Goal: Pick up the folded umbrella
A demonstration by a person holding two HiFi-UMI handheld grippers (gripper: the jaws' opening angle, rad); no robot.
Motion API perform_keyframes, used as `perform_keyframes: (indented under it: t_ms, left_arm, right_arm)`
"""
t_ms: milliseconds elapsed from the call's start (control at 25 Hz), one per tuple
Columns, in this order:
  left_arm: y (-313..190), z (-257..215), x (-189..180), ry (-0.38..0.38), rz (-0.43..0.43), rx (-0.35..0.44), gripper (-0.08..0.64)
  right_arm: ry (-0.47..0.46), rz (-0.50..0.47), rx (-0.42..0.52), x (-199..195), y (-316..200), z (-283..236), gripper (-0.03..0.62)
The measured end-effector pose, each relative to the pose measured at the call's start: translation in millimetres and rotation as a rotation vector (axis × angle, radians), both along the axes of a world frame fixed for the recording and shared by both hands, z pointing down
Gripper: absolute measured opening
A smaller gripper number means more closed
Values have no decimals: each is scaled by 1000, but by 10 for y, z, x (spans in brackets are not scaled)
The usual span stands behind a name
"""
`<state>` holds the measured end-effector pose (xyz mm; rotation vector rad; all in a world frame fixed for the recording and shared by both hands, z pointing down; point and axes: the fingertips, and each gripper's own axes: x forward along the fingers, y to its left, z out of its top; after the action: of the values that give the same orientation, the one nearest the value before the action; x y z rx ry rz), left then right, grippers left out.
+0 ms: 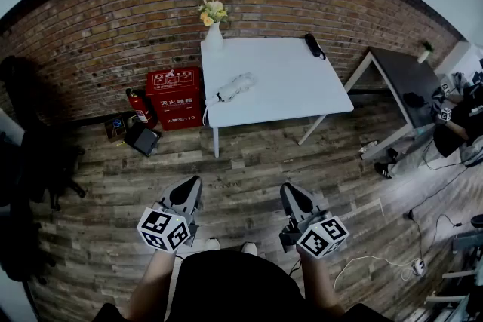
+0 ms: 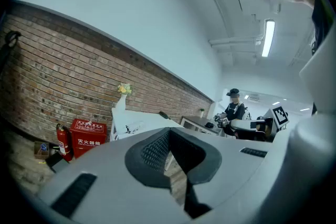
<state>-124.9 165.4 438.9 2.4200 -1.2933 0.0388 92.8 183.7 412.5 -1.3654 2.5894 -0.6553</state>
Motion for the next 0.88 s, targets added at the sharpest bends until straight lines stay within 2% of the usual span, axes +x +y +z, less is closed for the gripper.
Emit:
perform_keyframes:
  t_ms: [240,560,880]
  left_arm:
    - [-17,32,-55,1,-4,7,14]
    - [-65,-33,-191,8,17,31,14]
    - [-34,-47,-278,32,25,36,14]
  right_arm:
    - [9,26,-2,39,12,48,21]
    - [15,23,23,-163,57,-14,21]
    - [8,28,1,-268,111,32,21]
